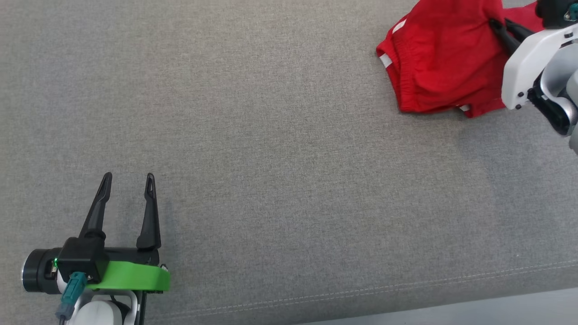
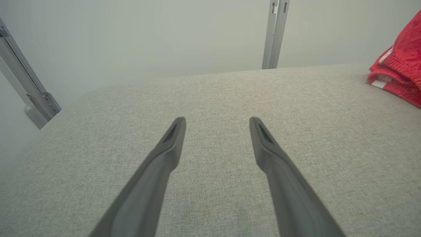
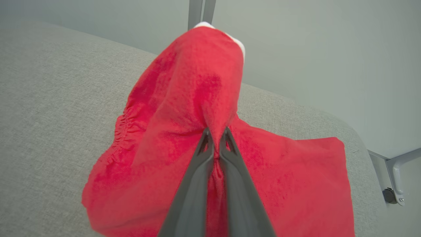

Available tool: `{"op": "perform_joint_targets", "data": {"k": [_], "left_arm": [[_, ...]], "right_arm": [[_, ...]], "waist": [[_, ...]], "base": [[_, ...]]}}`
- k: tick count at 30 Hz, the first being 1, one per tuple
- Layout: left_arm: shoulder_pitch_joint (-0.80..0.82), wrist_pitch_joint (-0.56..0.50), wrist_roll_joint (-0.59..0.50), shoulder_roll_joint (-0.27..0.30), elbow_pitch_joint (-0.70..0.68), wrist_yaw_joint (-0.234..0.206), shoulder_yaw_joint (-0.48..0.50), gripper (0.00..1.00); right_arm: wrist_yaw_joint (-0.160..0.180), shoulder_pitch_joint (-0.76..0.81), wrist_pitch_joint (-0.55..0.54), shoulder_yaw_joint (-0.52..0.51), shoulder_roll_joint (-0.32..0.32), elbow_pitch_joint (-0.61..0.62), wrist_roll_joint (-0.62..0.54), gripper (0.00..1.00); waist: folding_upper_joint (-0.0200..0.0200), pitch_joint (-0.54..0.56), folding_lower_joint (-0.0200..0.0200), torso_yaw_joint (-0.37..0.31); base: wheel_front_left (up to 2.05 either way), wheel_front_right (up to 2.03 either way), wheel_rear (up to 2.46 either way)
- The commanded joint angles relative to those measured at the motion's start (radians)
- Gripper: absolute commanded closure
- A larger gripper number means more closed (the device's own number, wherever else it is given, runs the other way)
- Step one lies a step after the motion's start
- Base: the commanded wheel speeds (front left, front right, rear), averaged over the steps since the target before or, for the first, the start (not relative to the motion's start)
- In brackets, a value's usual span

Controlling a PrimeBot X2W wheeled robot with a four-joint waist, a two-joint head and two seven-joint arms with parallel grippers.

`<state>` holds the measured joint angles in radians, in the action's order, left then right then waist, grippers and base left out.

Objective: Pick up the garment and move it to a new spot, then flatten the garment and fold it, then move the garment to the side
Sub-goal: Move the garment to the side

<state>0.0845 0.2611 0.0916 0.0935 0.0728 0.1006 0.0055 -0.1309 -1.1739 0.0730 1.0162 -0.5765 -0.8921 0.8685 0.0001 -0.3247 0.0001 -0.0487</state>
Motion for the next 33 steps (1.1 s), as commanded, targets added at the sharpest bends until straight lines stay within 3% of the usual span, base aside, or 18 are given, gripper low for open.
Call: {"op": "perform_joint_targets", "data": {"k": [1, 19, 32, 33], "left_arm": [[0.018, 0.004, -0.01, 0.007, -0.008, 0.003, 0.005, 0.0], [0.035, 0.004, -0.023, 0.016, -0.061, 0.012, 0.019, 0.0], [0.045, 0.004, -0.025, 0.01, -0.074, 0.012, 0.029, 0.0], [0.046, 0.004, -0.025, 0.009, -0.072, 0.013, 0.029, 0.0]], "right_arm": [[0.0, -0.019, -0.005, 0.007, -0.018, 0.002, 0.007, 1.0], [0.001, -0.132, -0.07, 0.043, -0.163, -0.023, 0.103, 1.0], [0.001, -0.145, -0.037, 0.071, -0.164, -0.103, 0.122, 1.0], [0.001, -0.151, -0.03, 0.074, -0.164, -0.113, 0.115, 0.8]], "waist": [[-0.0001, -0.015, -0.0001, -0.011], [-0.0001, -0.078, -0.0001, -0.01], [-0.0001, -0.106, -0.0001, 0.007], [-0.0001, -0.107, -0.0001, 0.008]], "base": [[0.0, 0.0, 0.0], [0.0, 0.0, 0.0], [0.0, 0.0, 0.0], [0.0, 0.0, 0.0]]}}
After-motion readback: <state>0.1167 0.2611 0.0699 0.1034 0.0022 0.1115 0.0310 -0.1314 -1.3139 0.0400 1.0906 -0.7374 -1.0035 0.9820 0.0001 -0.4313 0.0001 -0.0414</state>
